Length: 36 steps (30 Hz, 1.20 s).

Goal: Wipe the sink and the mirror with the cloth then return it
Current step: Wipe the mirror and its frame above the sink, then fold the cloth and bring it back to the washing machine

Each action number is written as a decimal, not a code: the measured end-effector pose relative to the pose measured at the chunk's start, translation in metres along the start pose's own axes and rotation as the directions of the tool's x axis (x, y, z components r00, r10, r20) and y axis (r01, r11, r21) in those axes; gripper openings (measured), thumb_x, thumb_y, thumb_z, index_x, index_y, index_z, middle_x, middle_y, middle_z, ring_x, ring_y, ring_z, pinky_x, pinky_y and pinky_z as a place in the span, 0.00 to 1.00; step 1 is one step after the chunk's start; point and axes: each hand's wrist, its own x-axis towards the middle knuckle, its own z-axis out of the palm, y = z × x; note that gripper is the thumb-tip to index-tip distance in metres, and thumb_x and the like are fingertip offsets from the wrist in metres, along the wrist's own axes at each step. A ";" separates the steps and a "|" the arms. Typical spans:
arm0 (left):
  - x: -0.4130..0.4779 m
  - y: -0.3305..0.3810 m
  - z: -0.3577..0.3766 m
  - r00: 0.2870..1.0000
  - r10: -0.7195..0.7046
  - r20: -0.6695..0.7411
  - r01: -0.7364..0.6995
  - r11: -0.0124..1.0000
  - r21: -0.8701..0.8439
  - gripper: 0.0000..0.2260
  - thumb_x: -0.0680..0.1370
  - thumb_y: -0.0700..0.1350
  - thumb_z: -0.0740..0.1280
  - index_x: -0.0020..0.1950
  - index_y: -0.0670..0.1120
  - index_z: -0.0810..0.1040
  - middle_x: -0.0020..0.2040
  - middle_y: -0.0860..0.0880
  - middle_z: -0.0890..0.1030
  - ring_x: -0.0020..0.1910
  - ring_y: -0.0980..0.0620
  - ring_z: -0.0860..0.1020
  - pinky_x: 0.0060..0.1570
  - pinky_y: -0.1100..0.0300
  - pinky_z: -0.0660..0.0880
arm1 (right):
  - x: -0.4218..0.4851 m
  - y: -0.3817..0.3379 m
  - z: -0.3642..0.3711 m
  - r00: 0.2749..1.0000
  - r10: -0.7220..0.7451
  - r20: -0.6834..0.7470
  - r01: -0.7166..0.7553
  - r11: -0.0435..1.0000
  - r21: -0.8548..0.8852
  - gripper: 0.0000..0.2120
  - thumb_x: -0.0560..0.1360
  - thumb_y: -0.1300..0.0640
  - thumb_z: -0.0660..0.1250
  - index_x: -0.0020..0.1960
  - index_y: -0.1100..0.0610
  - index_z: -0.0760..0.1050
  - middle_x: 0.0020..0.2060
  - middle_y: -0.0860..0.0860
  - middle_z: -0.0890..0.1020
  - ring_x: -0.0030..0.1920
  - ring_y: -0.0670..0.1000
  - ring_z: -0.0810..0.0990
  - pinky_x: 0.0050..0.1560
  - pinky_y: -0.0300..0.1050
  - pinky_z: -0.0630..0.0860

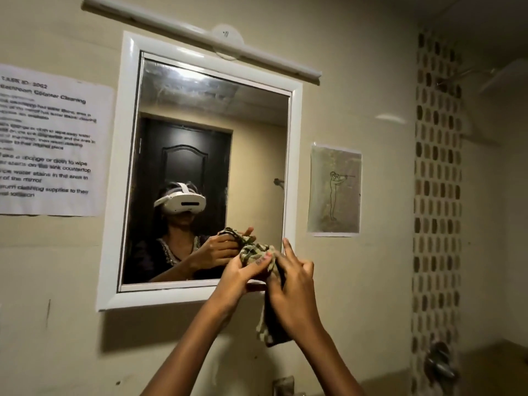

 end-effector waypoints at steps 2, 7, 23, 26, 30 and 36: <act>-0.008 -0.011 0.008 1.000 -0.020 0.001 0.020 0.997 -0.072 0.14 0.69 0.46 0.70 0.53 0.46 0.80 0.48 0.47 0.84 0.49 0.49 0.81 0.46 0.57 0.77 | -0.021 0.009 -0.012 0.996 0.053 0.069 -0.063 0.987 0.145 0.22 0.78 0.55 0.63 0.71 0.47 0.65 0.72 0.38 0.55 0.64 0.39 0.60 0.64 0.32 0.61; -0.023 -0.034 0.044 0.987 -0.146 0.071 0.162 0.878 -0.451 0.15 0.68 0.43 0.66 0.53 0.40 0.79 0.43 0.43 0.85 0.42 0.49 0.84 0.41 0.58 0.81 | -0.068 0.032 -0.058 0.947 0.321 0.023 -0.304 0.868 0.392 0.22 0.73 0.52 0.70 0.63 0.41 0.68 0.60 0.31 0.68 0.56 0.35 0.74 0.47 0.29 0.74; -0.039 -0.093 0.197 0.930 -0.178 0.323 0.351 0.694 -0.629 0.15 0.61 0.52 0.73 0.43 0.45 0.84 0.38 0.47 0.85 0.38 0.48 0.83 0.38 0.57 0.81 | -0.177 0.119 -0.220 0.849 0.524 -0.065 -0.450 0.783 0.429 0.15 0.67 0.69 0.74 0.50 0.58 0.75 0.36 0.46 0.82 0.38 0.41 0.80 0.37 0.35 0.77; -0.042 -0.101 0.244 0.841 -0.165 0.515 0.433 0.775 -0.460 0.15 0.59 0.46 0.77 0.42 0.43 0.83 0.37 0.45 0.85 0.36 0.48 0.83 0.37 0.57 0.81 | -0.190 0.133 -0.295 0.850 0.520 0.079 -0.522 0.815 0.251 0.20 0.66 0.64 0.76 0.56 0.58 0.77 0.36 0.48 0.78 0.38 0.42 0.77 0.38 0.33 0.75; -0.056 -0.115 0.339 0.740 -0.197 0.643 0.433 0.871 -0.232 0.33 0.48 0.48 0.83 0.49 0.39 0.78 0.40 0.45 0.85 0.38 0.49 0.83 0.38 0.60 0.81 | -0.226 0.140 -0.394 0.780 0.613 0.127 -0.622 0.782 0.045 0.14 0.67 0.64 0.76 0.52 0.62 0.80 0.42 0.52 0.82 0.40 0.43 0.80 0.38 0.33 0.76; -0.101 -0.135 0.506 0.602 -0.082 0.795 0.470 0.841 -0.269 0.30 0.53 0.54 0.81 0.49 0.46 0.76 0.40 0.50 0.84 0.39 0.55 0.81 0.40 0.64 0.78 | -0.309 0.148 -0.529 0.768 0.610 -0.194 -0.639 0.747 -0.182 0.15 0.66 0.71 0.73 0.38 0.52 0.76 0.36 0.48 0.80 0.39 0.46 0.78 0.42 0.41 0.74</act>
